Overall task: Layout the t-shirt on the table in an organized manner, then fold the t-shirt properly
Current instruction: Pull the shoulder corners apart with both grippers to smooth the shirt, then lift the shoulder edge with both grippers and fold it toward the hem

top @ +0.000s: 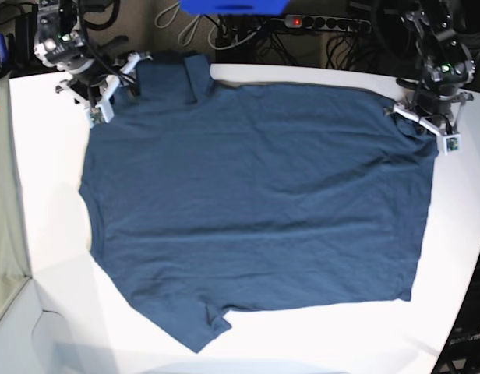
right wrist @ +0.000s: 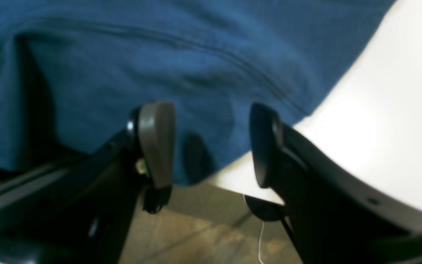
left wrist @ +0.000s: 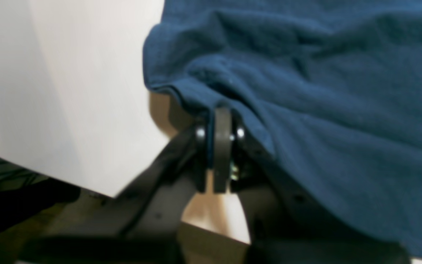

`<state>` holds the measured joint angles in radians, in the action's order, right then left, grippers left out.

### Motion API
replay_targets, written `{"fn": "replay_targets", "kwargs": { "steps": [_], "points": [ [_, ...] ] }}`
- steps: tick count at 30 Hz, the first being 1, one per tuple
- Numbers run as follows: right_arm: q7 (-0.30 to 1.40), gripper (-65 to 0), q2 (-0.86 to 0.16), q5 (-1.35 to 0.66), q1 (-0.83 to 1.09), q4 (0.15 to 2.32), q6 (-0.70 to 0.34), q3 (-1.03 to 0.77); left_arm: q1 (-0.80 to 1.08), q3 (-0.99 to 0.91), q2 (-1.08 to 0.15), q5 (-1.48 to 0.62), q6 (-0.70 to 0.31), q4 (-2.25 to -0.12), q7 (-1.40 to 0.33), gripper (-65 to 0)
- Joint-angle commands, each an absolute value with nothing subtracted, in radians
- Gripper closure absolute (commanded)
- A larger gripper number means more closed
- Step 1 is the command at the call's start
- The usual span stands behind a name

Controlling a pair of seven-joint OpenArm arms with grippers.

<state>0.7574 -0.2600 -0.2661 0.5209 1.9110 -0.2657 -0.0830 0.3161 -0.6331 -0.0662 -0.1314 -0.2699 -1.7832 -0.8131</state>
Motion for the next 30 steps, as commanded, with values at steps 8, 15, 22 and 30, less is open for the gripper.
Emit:
{"fn": "replay_targets", "kwargs": {
  "steps": [8,15,22,30],
  "points": [
    [0.737,-33.6,-0.271,-0.269,0.519,1.919,-0.271,-0.088,0.311,-0.639,-0.077,-0.136,-0.269,-1.813,-0.797,0.0],
    [0.737,-33.3,-0.271,-0.269,0.493,1.828,-0.271,-0.088,0.312,-0.639,-0.077,-0.136,-0.269,-1.813,-0.797,0.0],
    [0.736,-29.6,-0.271,-0.269,0.498,1.819,-0.271,-0.081,0.312,-0.670,-0.077,-0.137,-0.269,-1.813,-0.797,0.0],
    [0.736,0.0,-0.271,-0.269,0.493,1.819,-0.271,-0.081,0.314,-0.682,-0.079,-0.137,-0.269,-1.813,-0.797,0.0]
  ]
}}
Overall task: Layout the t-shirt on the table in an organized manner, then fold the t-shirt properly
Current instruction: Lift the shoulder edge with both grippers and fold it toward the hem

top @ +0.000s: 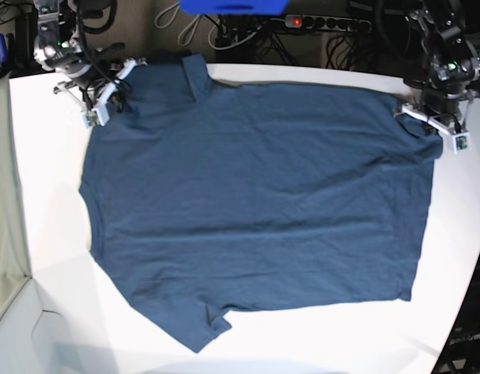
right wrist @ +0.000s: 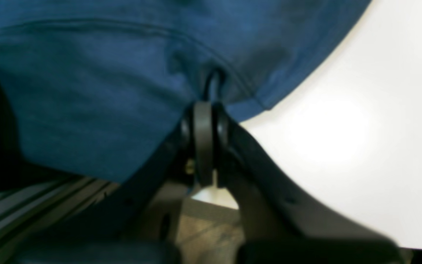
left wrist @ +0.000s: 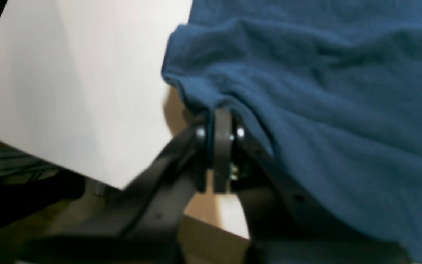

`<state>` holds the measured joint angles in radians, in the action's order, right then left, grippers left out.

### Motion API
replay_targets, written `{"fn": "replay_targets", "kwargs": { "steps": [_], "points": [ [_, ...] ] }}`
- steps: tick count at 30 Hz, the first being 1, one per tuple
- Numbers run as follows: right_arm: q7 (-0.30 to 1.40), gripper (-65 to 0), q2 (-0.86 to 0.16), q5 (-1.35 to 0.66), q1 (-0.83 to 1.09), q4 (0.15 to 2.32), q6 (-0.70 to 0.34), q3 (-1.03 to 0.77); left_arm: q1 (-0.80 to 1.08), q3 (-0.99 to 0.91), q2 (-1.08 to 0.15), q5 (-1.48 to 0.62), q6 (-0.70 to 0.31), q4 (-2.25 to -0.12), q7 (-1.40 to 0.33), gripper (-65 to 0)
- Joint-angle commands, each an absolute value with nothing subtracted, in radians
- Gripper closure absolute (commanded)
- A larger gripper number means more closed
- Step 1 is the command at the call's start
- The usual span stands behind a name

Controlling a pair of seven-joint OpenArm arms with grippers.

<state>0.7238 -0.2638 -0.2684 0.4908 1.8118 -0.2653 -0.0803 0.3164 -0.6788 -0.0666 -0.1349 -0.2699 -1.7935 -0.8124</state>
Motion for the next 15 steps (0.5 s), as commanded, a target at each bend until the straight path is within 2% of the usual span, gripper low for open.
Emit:
{"fn": "replay_targets", "kwargs": {
  "steps": [1,15],
  "points": [
    [0.736,0.0,-0.271,-0.269,0.493,1.821,-0.271,-0.082,0.314,-0.682,-0.079,-0.137,-0.269,-1.813,-0.797,0.0],
    [0.739,0.0,-0.269,-0.272,0.490,2.012,-0.271,-0.088,0.283,-0.734,-0.079,-0.137,-0.269,-1.922,-0.797,0.0]
  ]
}}
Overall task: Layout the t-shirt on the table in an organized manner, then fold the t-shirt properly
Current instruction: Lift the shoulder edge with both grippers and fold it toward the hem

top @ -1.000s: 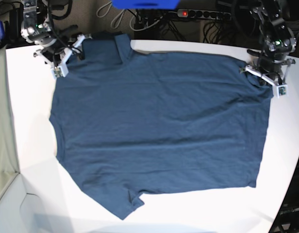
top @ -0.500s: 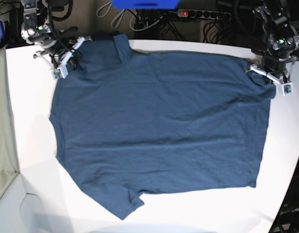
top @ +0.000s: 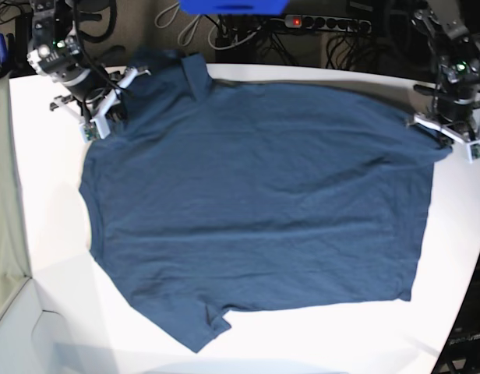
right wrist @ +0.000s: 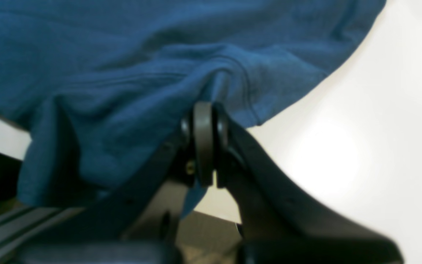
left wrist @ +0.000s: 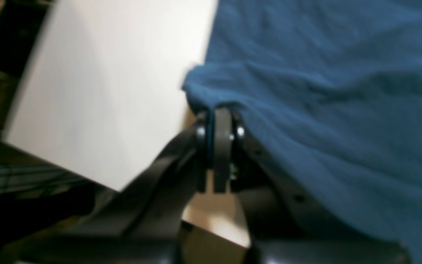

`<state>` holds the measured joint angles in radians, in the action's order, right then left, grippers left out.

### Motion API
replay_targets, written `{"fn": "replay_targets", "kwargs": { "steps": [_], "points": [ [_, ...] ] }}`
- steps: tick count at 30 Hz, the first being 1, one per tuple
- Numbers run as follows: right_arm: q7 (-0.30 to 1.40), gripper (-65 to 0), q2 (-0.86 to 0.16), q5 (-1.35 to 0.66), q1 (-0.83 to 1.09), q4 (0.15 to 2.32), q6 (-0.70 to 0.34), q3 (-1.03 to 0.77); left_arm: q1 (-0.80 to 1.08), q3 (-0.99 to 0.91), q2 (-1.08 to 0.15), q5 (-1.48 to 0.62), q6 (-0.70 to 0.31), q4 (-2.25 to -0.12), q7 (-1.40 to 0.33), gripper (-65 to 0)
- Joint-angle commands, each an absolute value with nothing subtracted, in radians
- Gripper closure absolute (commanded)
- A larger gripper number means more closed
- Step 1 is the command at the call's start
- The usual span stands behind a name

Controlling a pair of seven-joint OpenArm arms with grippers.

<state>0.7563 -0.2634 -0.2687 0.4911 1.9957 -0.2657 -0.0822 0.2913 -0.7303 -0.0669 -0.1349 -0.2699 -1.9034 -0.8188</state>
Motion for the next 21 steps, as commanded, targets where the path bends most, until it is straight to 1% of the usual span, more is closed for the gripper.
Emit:
{"fn": "replay_targets", "kwargs": {
  "steps": [1,7,13,21],
  "points": [
    [0.739,0.0,-0.269,-0.272,0.486,2.015,-0.271,-0.088,0.282,-0.746,-0.079,-0.137,-0.269,-1.923,-0.797,0.0],
    [0.745,0.0,-0.269,-0.272,0.444,2.015,-0.271,-0.090,0.245,-0.791,-0.079,-0.137,-0.269,-1.911,-0.797,0.0],
    [0.746,0.0,-0.269,-0.272,0.394,2.011,-0.271,-0.090,0.216,-0.794,-0.079,-0.137,-0.269,-1.910,-0.797,0.0],
    [0.746,0.0,-0.269,-0.271,0.328,1.995,-0.271,-0.090,0.176,-0.791,-0.079,-0.137,-0.269,-1.839,-0.797,0.0]
  ]
}}
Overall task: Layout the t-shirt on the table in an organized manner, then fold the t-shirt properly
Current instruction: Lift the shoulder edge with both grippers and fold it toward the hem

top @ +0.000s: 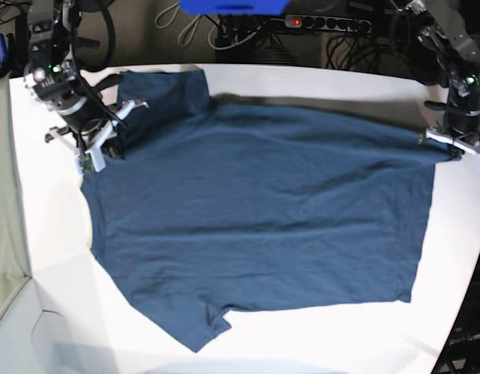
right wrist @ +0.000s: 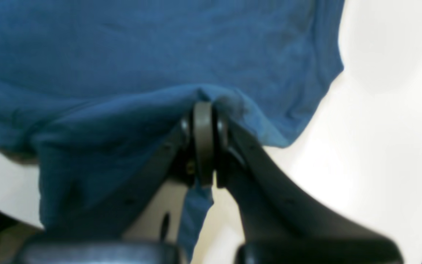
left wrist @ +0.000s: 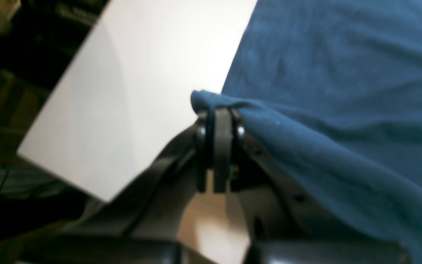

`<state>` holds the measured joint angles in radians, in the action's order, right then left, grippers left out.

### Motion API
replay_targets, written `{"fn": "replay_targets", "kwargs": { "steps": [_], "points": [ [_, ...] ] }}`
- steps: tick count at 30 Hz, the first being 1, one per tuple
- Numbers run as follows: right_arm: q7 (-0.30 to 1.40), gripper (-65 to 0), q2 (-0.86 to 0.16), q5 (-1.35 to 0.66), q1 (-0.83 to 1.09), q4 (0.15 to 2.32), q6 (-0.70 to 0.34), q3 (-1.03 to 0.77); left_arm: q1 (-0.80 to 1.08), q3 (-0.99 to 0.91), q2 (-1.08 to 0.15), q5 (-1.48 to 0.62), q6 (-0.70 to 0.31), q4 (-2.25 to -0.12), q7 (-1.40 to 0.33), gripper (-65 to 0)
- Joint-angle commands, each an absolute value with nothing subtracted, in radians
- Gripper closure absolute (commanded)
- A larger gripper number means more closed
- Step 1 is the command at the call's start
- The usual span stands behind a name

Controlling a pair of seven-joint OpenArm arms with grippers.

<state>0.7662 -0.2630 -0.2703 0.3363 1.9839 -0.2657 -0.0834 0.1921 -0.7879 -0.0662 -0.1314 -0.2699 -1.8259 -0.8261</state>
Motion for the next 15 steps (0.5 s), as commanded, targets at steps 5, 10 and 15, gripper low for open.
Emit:
{"fn": "replay_targets", "kwargs": {
  "steps": [5,10,15],
  "points": [
    [0.746,0.0,-0.269,-0.271,0.277,1.945,-0.271,-0.090,0.139,-0.789,-0.079,-0.137,-0.269,-1.774,-0.791,0.0],
    [0.746,0.0,-0.271,-0.271,0.225,1.896,-0.271,-0.090,0.101,-0.788,-0.081,-0.131,-0.269,-1.745,-0.794,0.0],
    [0.746,0.0,-0.271,-0.271,0.179,1.882,-0.271,-0.088,0.090,-0.786,-0.082,-0.131,-0.269,-1.745,-0.792,0.0]
  ]
}}
